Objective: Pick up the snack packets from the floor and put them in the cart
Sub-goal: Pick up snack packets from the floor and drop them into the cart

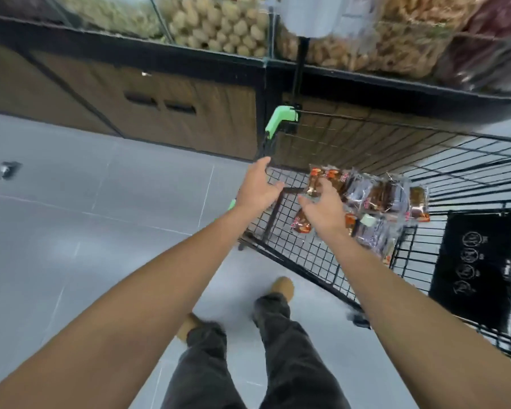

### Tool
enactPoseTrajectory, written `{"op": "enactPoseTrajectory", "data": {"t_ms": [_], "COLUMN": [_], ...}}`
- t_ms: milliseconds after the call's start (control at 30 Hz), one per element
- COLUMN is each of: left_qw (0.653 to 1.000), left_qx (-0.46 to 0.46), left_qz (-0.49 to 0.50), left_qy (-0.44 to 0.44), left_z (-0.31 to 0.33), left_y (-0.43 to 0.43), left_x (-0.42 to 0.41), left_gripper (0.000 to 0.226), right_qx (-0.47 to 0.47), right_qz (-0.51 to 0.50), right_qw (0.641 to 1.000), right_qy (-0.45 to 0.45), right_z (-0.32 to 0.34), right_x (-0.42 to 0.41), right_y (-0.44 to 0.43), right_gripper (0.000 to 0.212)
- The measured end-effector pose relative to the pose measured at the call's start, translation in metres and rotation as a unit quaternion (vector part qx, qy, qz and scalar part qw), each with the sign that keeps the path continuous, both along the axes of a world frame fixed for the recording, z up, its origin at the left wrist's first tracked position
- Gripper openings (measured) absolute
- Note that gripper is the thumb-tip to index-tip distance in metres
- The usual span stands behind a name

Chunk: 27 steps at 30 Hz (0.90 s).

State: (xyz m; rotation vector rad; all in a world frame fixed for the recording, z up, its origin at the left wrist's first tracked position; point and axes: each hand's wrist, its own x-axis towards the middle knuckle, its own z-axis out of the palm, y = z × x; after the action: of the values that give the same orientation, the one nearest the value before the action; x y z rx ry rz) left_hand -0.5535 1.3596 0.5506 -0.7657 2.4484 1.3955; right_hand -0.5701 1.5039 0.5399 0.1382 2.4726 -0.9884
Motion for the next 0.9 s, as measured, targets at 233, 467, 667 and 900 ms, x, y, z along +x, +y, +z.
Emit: {"op": "enactPoseTrajectory", "data": {"t_ms": [233,467,667,900], "left_qw": [0.995,0.98,0.956,0.906], "left_qx": [-0.013,0.012,0.034,0.034], "left_qz": [0.091,0.197,0.286,0.405], "left_qy": [0.029,0.04,0.062,0.116], "left_z": [0.036,0.057,0.073,0.099], "left_y": [-0.126,-0.256,-0.36,-0.465], "left_x": [0.103,0.249,0.354,0.45], "left_gripper": [0.056,0.051,0.045,0.036], "right_qx": [-0.023,-0.039,-0.05,-0.088], "right_qz": [0.128,0.244,0.335,0.428], "right_qw": [0.991,0.968,0.939,0.896], "right_qy": [0.04,0.037,0.055,0.079], "right_z": [0.049,0.086,0.112,0.137], "right_x": [0.064,0.164,0.248,0.326], "right_y": [-0.129,-0.272,-0.394,-0.528], "right_gripper": [0.056,0.054,0.045,0.036]}}
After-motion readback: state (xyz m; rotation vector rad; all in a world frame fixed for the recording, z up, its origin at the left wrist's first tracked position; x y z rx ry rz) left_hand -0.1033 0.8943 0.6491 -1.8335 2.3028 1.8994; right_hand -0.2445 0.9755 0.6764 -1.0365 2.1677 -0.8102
